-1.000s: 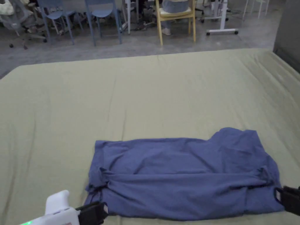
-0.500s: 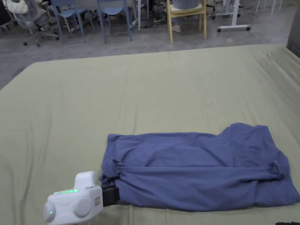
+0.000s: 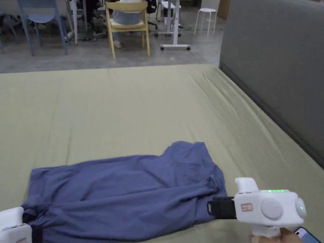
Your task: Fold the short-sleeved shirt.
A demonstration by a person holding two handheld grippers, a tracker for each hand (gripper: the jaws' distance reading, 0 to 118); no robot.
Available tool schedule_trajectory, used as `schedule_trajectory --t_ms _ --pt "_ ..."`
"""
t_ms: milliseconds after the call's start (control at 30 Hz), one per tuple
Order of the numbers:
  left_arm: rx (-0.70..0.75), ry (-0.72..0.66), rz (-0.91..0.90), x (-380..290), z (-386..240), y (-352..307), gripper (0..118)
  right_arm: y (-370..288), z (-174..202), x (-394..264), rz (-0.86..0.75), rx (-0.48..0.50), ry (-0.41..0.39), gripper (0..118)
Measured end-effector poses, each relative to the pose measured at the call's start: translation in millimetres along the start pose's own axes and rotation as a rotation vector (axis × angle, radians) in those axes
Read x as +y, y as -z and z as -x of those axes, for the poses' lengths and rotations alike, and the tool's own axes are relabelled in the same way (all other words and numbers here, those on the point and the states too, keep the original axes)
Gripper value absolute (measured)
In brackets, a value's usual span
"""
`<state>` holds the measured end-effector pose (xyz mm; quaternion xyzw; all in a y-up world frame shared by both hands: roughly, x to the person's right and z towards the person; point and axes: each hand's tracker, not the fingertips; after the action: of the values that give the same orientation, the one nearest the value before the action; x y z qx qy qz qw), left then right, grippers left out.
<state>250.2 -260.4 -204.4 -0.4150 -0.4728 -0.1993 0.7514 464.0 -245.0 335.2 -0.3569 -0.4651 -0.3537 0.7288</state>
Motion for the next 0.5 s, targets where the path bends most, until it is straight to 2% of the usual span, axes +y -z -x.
schedule_trajectory --t_ms 33,100,133,167,200,233,267,300,333,367,433,467,500 --pt "0.013 0.011 -0.025 -6.3 -29.9 -30.3 7 11.5 -3.7 0.0 -0.089 0.036 0.001 113" --pt "0.004 0.007 -0.019 -12.8 -40.6 -42.2 7 26.0 -2.2 -6.2 0.023 -0.002 0.028 115" --pt "-0.017 -0.004 0.005 0.0 -20.4 -33.5 7 36.1 -0.1 -12.0 0.058 -0.018 0.016 115" --pt "-0.014 0.012 0.009 -1.5 -25.5 -35.5 7 45.8 3.3 -19.8 0.098 -0.029 0.001 111" --pt "-0.012 0.022 0.011 -3.4 -29.8 -37.3 7 52.6 1.5 14.4 0.113 -0.022 -0.009 96" --pt "-0.012 0.025 0.013 -5.2 -33.0 -39.2 7 51.8 6.5 11.0 0.093 -0.023 -0.024 80" --pt "-0.024 0.015 0.023 -1.1 -19.8 -32.3 7 45.5 15.3 6.9 0.070 -0.147 -0.120 57" --pt "-0.026 0.009 0.025 -2.2 -19.3 -33.5 7 38.1 20.5 2.4 0.033 -0.145 -0.194 24" --pt "-0.029 0.001 0.026 -3.2 -18.8 -34.8 7 32.9 20.2 3.8 0.034 -0.064 -0.197 9" --pt "-0.034 -0.009 0.031 -4.3 -18.0 -36.6 7 27.8 19.6 0.4 0.059 0.040 -0.135 9" --pt "-0.044 -0.031 0.043 -4.3 -6.3 -38.9 7 14.1 20.1 -7.5 0.051 -0.038 -0.165 9" --pt "-0.066 -0.042 0.047 -5.7 -4.4 -42.4 7 1.5 15.0 -6.5 0.036 -0.017 -0.158 8" --pt "-0.073 -0.047 0.047 -7.6 -3.5 -46.7 7 -7.0 9.5 -7.9 0.027 0.029 -0.116 8"
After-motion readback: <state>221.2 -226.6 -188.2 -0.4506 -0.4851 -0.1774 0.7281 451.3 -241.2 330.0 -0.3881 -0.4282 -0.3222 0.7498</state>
